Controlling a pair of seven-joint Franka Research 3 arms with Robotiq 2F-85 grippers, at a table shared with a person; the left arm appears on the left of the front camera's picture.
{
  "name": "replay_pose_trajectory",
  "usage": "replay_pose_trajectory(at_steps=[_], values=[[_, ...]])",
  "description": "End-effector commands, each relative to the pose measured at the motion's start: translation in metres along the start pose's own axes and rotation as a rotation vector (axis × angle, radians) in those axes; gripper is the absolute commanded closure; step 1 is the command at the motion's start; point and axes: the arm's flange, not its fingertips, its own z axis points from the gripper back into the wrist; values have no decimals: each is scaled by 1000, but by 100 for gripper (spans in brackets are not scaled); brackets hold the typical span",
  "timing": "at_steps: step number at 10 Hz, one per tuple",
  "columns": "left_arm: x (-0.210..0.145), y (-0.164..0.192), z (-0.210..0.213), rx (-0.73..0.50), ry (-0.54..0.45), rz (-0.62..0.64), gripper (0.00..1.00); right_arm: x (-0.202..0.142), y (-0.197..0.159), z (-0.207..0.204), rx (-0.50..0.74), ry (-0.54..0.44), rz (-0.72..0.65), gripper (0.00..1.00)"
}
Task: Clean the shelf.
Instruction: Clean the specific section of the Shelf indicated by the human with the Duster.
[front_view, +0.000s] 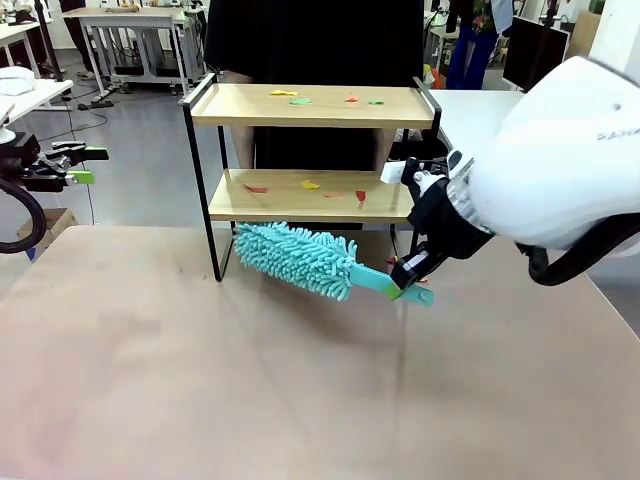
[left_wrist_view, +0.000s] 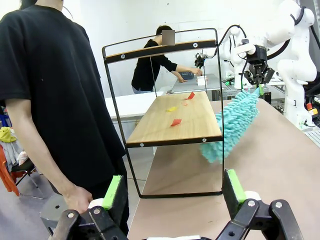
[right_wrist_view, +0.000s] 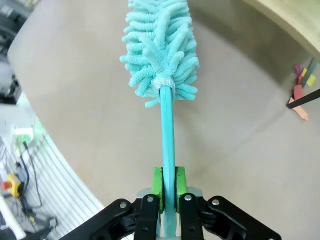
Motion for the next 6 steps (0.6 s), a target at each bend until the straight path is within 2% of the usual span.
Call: replay_pose_trajectory(at_steps=[1,3,6], values=[[2,-1,0,1,-2,-5,0,-72,-2,20,124,7,122,87],[2,-1,0,1,-2,-5,0,-90,-4,51,136,42,202,87],[2,-1,0,1,-2,-5,0,-133,-20,113,19,113,220,87]])
